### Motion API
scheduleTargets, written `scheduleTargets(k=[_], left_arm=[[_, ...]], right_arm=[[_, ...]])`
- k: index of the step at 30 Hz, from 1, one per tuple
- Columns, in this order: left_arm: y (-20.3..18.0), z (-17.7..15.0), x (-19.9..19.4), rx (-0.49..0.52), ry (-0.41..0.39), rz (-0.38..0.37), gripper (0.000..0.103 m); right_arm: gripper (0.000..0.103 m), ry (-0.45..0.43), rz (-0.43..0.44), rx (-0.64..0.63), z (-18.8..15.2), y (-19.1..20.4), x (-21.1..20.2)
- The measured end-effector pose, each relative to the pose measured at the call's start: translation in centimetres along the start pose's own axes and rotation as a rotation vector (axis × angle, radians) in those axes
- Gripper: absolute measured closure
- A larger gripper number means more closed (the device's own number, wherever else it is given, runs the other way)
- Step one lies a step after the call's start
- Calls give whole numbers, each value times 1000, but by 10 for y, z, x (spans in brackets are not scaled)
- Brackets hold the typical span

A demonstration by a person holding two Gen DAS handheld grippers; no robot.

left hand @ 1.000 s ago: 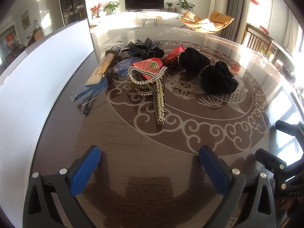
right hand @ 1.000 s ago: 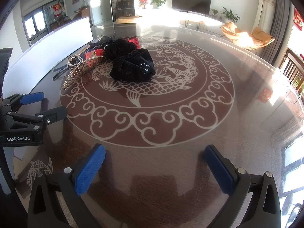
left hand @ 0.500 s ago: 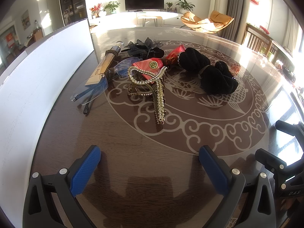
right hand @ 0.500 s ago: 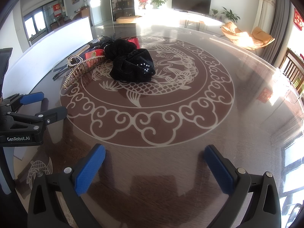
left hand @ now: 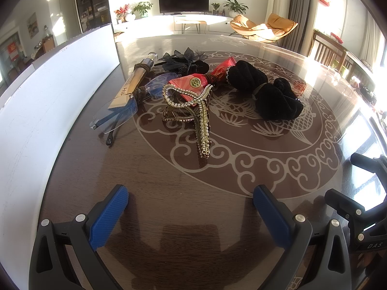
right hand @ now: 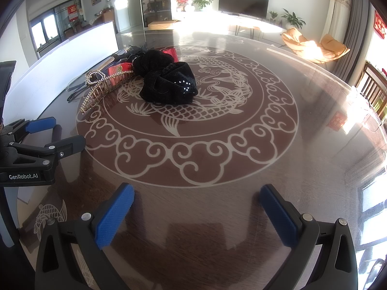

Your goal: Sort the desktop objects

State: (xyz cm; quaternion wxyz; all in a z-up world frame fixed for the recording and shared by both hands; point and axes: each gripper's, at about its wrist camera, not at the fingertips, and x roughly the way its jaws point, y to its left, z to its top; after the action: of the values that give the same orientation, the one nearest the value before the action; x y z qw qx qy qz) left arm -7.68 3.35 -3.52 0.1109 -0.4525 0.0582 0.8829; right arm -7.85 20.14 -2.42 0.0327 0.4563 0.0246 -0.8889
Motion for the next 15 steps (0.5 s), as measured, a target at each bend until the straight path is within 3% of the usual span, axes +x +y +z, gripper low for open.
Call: scheduleTargets(k=[15], left_arm=[[0, 0, 0, 0, 0, 0, 0]], right_arm=[[0, 0, 1, 1, 1, -1, -1]])
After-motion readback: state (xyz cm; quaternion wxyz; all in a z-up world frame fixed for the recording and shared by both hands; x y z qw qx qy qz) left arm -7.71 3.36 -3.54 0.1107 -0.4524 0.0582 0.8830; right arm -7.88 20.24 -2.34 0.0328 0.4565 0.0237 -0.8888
